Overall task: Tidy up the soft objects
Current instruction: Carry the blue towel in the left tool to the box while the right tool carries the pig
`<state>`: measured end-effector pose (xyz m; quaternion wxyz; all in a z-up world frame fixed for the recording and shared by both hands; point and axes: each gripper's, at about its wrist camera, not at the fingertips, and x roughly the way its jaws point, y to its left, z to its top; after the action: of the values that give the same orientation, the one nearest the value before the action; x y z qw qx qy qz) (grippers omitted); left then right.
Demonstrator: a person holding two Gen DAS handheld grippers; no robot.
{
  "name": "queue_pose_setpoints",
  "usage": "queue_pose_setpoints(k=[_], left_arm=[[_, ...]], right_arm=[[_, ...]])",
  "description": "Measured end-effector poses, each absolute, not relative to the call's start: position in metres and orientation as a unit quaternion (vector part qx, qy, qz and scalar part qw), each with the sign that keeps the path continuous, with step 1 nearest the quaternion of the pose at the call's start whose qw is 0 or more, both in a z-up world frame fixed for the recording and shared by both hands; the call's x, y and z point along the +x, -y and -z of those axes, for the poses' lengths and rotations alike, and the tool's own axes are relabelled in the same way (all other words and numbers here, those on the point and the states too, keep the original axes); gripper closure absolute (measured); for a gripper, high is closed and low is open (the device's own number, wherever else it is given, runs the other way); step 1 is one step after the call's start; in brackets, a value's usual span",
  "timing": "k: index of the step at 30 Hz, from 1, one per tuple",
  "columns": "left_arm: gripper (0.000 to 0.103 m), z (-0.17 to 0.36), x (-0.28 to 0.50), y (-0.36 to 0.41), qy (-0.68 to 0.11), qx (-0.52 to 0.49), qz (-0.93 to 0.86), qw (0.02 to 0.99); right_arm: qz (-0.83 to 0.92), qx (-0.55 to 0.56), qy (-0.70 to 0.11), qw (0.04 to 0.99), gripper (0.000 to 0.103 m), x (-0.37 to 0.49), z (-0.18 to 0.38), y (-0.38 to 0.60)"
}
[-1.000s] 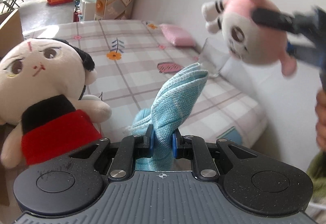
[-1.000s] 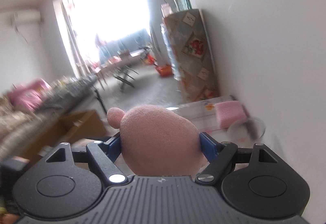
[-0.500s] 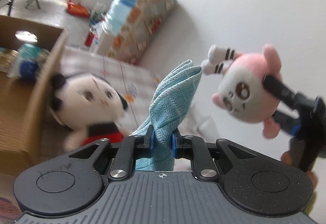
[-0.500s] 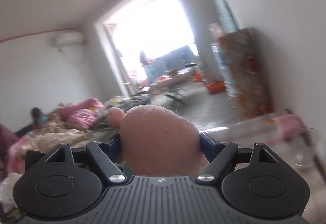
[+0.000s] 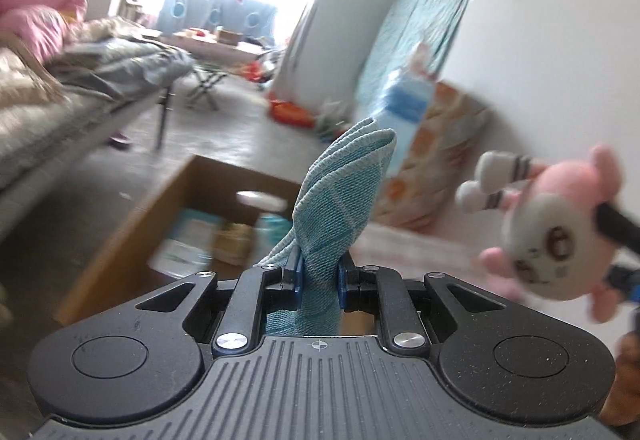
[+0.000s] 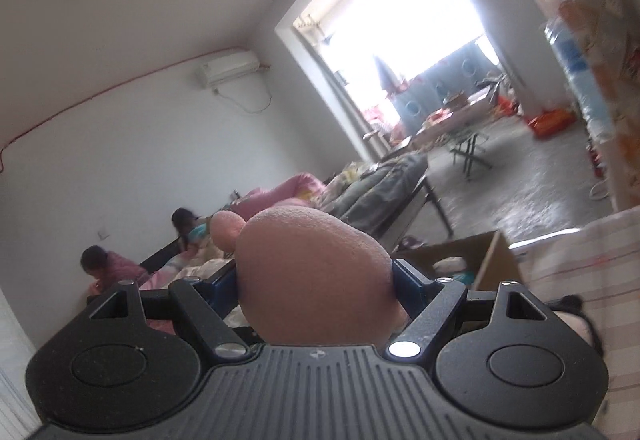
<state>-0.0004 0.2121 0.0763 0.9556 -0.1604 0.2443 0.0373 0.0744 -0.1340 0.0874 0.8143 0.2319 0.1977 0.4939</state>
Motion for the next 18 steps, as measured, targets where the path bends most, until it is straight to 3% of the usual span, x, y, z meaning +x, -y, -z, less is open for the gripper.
queue_pose_setpoints(k=[7, 12, 18], left_arm=[[0.088, -0.039, 0.058, -0.253, -0.366, -0.078, -0.100, 0.922], [0.088, -0.011, 0.085, -0.253, -0.433, 0.048, -0.124, 0.891], [0.088, -0.012, 0.091, -0.261, -0.439, 0.119, -0.151, 0.878]], right_arm=[[-0.518, 0.224, -0.258, 0.784, 0.021, 0.097, -0.059, 0.083], [-0.530, 0.220, -0.272, 0.773, 0.021, 0.100, -0.048, 0.073], [-0.526, 0.230, -0.277, 0.770, 0.021, 0.109, -0.041, 0.081]])
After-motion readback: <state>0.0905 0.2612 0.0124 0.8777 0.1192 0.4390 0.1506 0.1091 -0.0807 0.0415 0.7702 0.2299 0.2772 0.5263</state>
